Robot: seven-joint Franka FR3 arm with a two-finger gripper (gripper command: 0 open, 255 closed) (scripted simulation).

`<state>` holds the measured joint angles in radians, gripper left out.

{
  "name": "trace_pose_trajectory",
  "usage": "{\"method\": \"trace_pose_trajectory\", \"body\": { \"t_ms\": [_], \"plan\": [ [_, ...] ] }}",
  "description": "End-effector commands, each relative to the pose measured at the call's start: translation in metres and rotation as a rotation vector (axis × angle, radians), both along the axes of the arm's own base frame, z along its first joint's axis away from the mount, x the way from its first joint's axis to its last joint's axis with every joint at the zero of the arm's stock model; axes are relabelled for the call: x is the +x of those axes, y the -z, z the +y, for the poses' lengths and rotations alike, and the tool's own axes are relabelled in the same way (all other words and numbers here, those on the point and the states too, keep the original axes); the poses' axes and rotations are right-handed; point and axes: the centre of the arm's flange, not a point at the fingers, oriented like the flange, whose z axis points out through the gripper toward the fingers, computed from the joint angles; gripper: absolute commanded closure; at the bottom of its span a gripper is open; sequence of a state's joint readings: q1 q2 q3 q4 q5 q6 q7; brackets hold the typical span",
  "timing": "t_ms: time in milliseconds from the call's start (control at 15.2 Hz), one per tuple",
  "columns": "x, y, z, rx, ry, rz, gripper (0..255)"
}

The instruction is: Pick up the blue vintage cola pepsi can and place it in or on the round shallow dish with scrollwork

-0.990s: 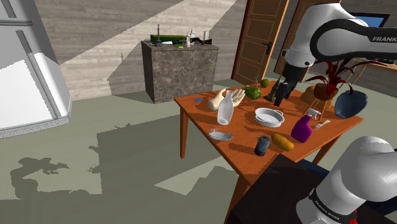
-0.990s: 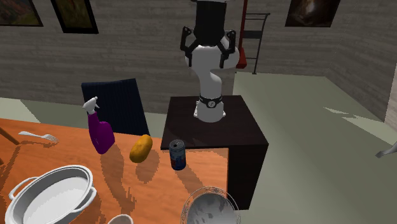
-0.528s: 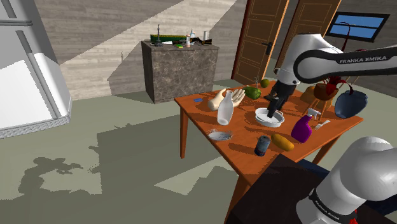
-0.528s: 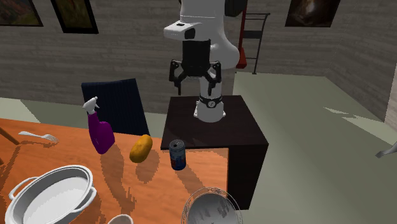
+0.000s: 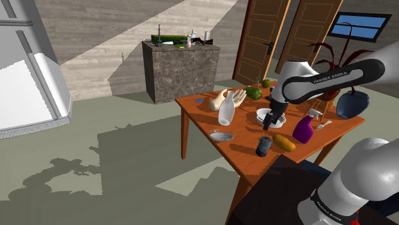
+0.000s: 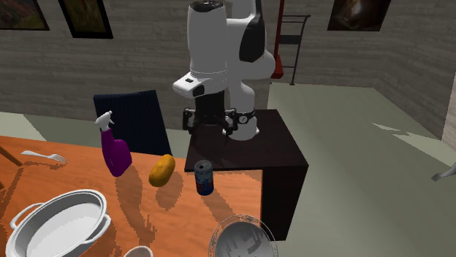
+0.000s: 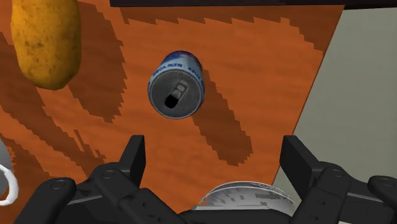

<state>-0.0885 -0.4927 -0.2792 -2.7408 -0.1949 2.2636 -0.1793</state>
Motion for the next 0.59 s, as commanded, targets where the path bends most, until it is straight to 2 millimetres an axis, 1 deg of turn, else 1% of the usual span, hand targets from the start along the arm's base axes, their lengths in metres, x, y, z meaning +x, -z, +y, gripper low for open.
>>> {"method": "trace_pose_trajectory", "body": {
  "t_ms": [0, 330, 528],
  "plan": [
    [0.003, 0.024, -0.011, 0.006, 0.008, 0.002, 0],
    [0.012, 0.084, -0.036, 0.023, 0.027, 0.01, 0],
    [0.012, 0.1, -0.036, 0.023, 0.027, 0.01, 0]
  ]
}}
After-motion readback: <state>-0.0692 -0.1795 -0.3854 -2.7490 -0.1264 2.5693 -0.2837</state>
